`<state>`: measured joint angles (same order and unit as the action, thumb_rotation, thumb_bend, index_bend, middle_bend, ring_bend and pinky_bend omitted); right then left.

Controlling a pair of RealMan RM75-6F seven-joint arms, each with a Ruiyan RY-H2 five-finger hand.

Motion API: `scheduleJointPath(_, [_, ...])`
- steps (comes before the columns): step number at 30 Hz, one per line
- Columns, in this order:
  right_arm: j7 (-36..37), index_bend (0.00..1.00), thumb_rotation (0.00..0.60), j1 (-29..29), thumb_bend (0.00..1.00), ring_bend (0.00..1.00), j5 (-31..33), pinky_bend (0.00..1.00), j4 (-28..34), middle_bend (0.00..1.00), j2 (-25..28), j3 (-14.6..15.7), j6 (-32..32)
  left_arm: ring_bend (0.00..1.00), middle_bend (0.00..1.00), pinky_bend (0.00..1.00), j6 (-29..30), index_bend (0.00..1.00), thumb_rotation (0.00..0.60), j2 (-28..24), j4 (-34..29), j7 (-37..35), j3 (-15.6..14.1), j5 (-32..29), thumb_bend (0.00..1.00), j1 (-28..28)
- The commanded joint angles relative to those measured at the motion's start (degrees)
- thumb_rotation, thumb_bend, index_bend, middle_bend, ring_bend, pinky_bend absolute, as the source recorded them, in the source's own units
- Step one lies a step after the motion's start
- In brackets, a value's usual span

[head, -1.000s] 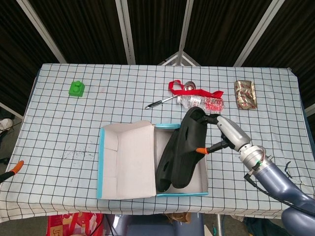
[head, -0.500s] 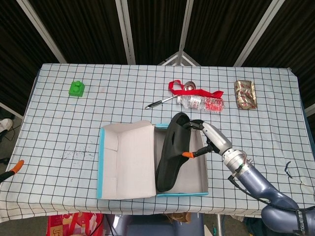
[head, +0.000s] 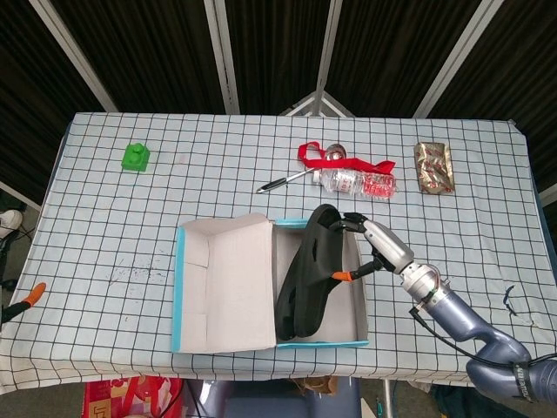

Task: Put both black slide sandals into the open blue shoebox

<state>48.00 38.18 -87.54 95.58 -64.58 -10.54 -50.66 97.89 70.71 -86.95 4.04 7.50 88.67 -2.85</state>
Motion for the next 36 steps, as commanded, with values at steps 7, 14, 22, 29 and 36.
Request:
scheduleJointPath(7, [6.45, 0.64, 0.6, 1.05, 0.43, 0.28, -5.73, 0.09, -5.48, 0.52, -0.7, 3.95, -1.32, 0.0, 0.0, 0.1, -0.15, 0.14, 0.6, 0.67, -0.07, 1.62, -0.26, 0.21, 0.08, -0.12])
scheduleJointPath(14, [6.98, 0.64, 0.6, 0.52, 0.43, 0.28, -7.84, 0.09, -9.81, 0.52, -4.19, 5.1, -6.06, 0.0, 0.0, 0.1, -0.06, 0.14, 0.6, 0.86, -0.05, 2.19, -0.27, 0.27, 0.08, -0.12])
scheduleJointPath(22, [7.88, 0.65, 0.6, 1.2, 0.43, 0.28, -7.99, 0.09, -13.46, 0.52, -7.29, 6.51, -6.95, 0.0, 0.0, 0.1, -0.15, 0.14, 0.6, 0.86, -0.04, 2.36, -0.27, 0.15, 0.08, -0.12])
scheduleJointPath(29, [8.02, 0.65, 0.6, 2.05, 0.43, 0.28, -7.65, 0.09, -15.78, 0.52, -9.07, 7.94, -5.86, 0.0, 0.0, 0.1, -0.23, 0.14, 0.6, 1.01, 0.07, 2.69, -0.23, 0.09, 0.08, -0.19])
scheduleJointPath(36, [7.64, 0.65, 0.6, 2.97, 0.43, 0.32, -7.95, 0.09, -16.39, 0.52, -10.15, 9.14, -5.09, 0.0, 0.0, 0.1, -0.25, 0.14, 0.6, 1.09, 0.04, 2.86, -0.34, 0.27, 0.08, -0.23])
